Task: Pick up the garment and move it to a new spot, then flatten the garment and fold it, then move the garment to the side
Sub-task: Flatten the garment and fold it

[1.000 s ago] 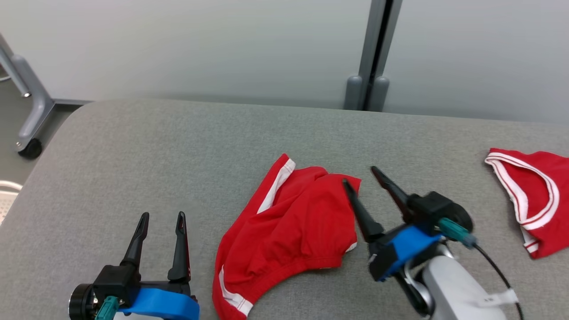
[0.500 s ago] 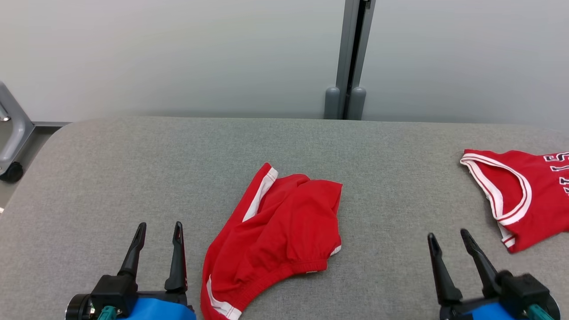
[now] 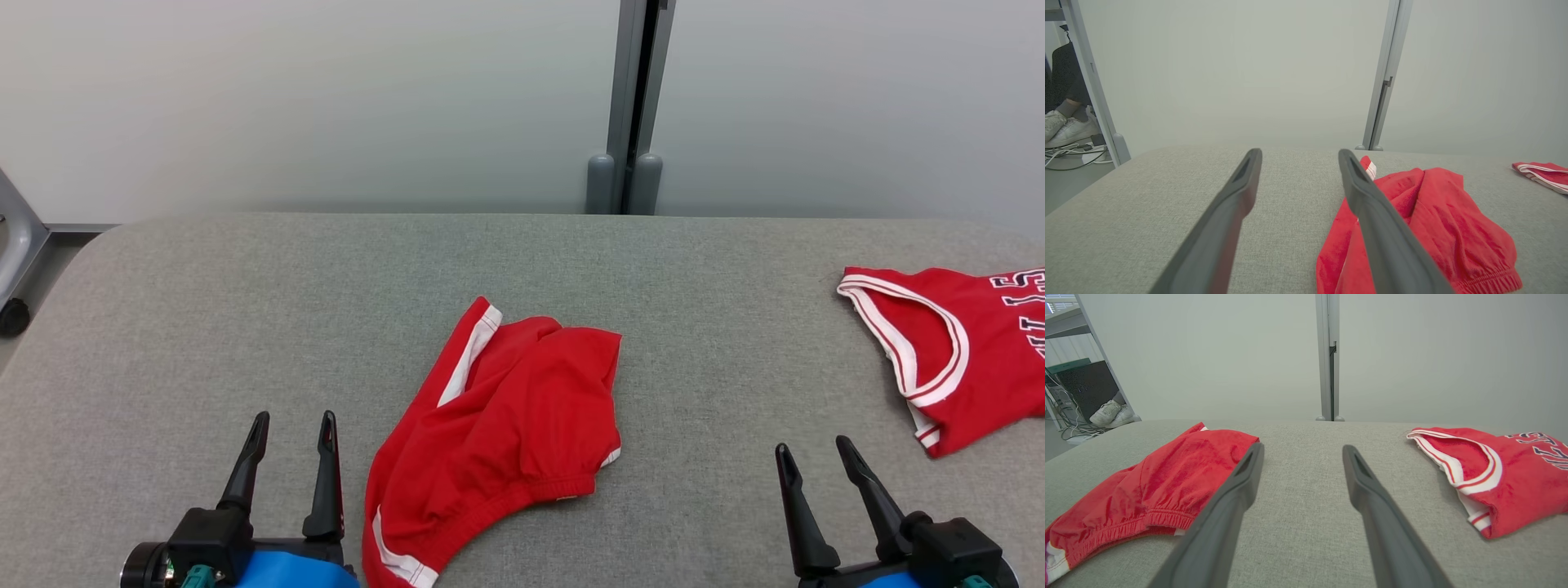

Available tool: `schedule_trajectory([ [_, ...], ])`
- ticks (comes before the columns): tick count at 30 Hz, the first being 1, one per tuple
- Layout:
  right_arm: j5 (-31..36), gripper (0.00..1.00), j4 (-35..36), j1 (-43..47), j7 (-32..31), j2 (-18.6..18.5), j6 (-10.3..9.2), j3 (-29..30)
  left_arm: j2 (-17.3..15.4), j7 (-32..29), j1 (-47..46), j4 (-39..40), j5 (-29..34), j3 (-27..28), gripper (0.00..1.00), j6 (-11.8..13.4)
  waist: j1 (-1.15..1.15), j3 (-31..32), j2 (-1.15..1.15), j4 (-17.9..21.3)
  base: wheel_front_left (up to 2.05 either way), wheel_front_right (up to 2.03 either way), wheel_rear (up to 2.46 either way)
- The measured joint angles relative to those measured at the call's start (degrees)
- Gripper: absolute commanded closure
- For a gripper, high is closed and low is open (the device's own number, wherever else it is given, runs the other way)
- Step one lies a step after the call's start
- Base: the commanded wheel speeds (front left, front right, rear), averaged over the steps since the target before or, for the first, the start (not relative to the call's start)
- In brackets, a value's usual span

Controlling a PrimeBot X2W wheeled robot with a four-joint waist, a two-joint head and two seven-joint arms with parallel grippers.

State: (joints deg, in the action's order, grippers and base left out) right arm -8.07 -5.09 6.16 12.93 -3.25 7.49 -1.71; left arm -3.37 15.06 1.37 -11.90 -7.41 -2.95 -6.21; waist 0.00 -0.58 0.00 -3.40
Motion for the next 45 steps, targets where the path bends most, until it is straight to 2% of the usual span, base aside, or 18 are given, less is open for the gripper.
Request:
schedule_trajectory([
  [7, 0.0, 0.0, 0.0, -0.4, -0.2, 0.2, 0.0, 0.1, 0.0, 0.0, 0.0, -0.2, 0.6, -2.4, 0.0, -0.4, 0.0, -0.5, 0.0, -0.2, 0.0, 0.0, 0.0],
  [17, -0.1, 0.0, 0.0, -0.8, -0.1, 0.3, 0.0, 0.7, 0.3, 0.0, -0.1, -5.3, 0.8, -16.1, 0.0, -0.9, 0.0, -2.2, 0.0, 2.3, 0.0, 0.0, 0.0],
  [22, -0.2, 0.0, -0.1, -1.0, 0.3, 0.3, 0.0, 0.9, 0.1, 0.0, -1.5, -9.8, 0.8, -19.7, 0.0, -1.2, 0.0, -3.3, 0.0, 3.5, 0.0, 0.0, 0.0],
  [34, -0.7, 0.0, -0.7, -1.3, 0.8, 0.4, 0.0, 1.5, -3.3, 0.0, -5.2, -20.1, 1.3, -18.2, 0.0, -0.3, 0.0, -5.3, 0.0, 5.0, 0.0, 0.0, 0.0],
  [42, -0.8, 0.0, -1.4, -1.8, 0.9, 0.4, -0.01, 1.2, -3.4, -0.1, -8.0, -28.1, 1.9, -18.9, 0.0, 0.1, -0.01, -5.3, 0.0, 5.5, 0.0, 0.0, 0.0],
  [43, -0.8, 0.0, -1.4, -1.8, 0.9, 0.4, 0.0, 1.2, -3.3, -0.1, -8.6, -29.0, 1.9, -19.0, 0.11, 0.0, 0.0, -5.3, 0.0, 5.5, 0.0, 0.0, 0.0],
  [45, -0.8, 0.0, -1.4, -1.8, 0.9, 0.4, 0.0, 1.4, -3.1, -0.3, -9.5, -30.6, 1.9, -19.3, 0.95, 0.0, -0.01, -5.2, 0.0, 5.4, 0.0, 0.0, 0.0],
])
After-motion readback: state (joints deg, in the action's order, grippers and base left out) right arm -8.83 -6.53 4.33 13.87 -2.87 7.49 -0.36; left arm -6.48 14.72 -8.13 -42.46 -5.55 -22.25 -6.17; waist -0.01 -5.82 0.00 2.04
